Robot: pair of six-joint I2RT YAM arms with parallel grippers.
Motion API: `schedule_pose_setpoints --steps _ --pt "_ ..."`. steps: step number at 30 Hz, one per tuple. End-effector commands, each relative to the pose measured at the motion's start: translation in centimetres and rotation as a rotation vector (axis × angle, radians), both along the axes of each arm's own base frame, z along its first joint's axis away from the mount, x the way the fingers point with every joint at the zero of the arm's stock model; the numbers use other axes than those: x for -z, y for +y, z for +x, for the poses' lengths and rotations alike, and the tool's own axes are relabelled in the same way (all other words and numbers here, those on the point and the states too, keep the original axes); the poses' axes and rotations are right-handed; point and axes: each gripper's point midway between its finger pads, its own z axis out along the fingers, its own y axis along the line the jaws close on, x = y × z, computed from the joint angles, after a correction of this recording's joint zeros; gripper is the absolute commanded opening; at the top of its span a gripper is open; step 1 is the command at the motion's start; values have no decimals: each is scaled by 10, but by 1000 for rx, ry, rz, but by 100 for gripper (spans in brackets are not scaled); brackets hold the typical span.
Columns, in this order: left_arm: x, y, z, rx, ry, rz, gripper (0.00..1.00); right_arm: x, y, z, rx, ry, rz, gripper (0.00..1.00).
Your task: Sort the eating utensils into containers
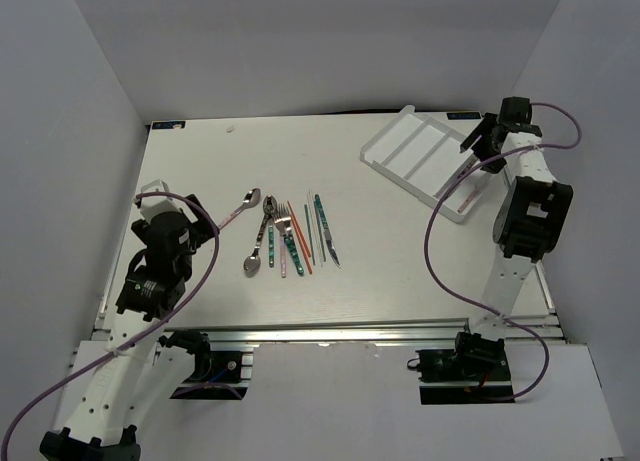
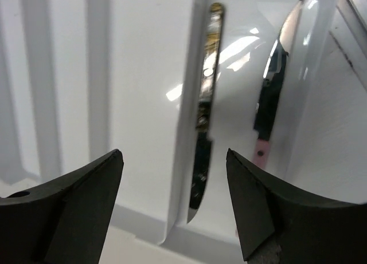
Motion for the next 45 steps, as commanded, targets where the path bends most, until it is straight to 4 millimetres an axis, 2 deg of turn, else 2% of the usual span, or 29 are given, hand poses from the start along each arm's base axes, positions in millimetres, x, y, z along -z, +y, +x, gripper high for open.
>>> schedule_pose_setpoints --steps 1,3,4,7,8,9,10,11,12,13,14,15,16,17,18,19,21,24,31,45 --pt "-2 -2 1 12 -6 5 98 -91 59 0 -146 -171 -87 77" --pt "-1 -1 1 6 -2 9 98 -87 86 -10 -202 -150 -142 77" --pt "-1 0 1 0 -1 10 98 -95 137 -19 -302 -169 -166 77" --pt "1 0 2 -3 7 12 98 -86 190 -39 -421 -150 -260 77" --pt "2 0 2 -3 11 14 98 -84 226 -49 -501 -155 -276 76" --pt "2 1 2 -5 13 15 98 -77 242 -54 -537 -144 -282 75" --pt "2 1 2 -6 14 14 98 -79 258 -56 -564 -153 -286 74" --pt "3 1 2 -6 15 15 98 -76 282 -66 -611 -146 -293 71" --pt "3 0 3 -5 17 15 98 -75 295 -68 -633 -148 -295 69" --pt "3 0 3 -4 17 14 98 -61 316 -73 -674 -123 -302 66" --pt "3 0 3 -4 15 14 98 -67 326 -72 -686 -126 -309 60" --pt "3 0 3 -4 18 16 98 -49 336 -72 -708 -88 -322 57" --pt "4 1 2 -6 19 16 98 -46 344 -74 -724 -80 -335 55" --pt "3 2 2 -13 17 17 98 -53 359 -76 -734 -101 -362 54" --pt "2 2 1 -14 14 16 98 -40 364 -80 -750 -71 -383 53" --pt "3 3 1 -17 15 18 98 -38 376 -86 -770 -73 -389 52" --pt "2 3 1 -18 10 17 98 -29 391 -95 -798 -68 -384 47" --pt "3 2 1 -15 13 18 98 -14 403 -108 -827 -44 -391 46" --pt "2 3 1 -17 11 17 98 27 412 -138 -872 30 -366 45" --pt "0 2 1 -14 5 14 98 77 416 -151 -906 114 -344 39"
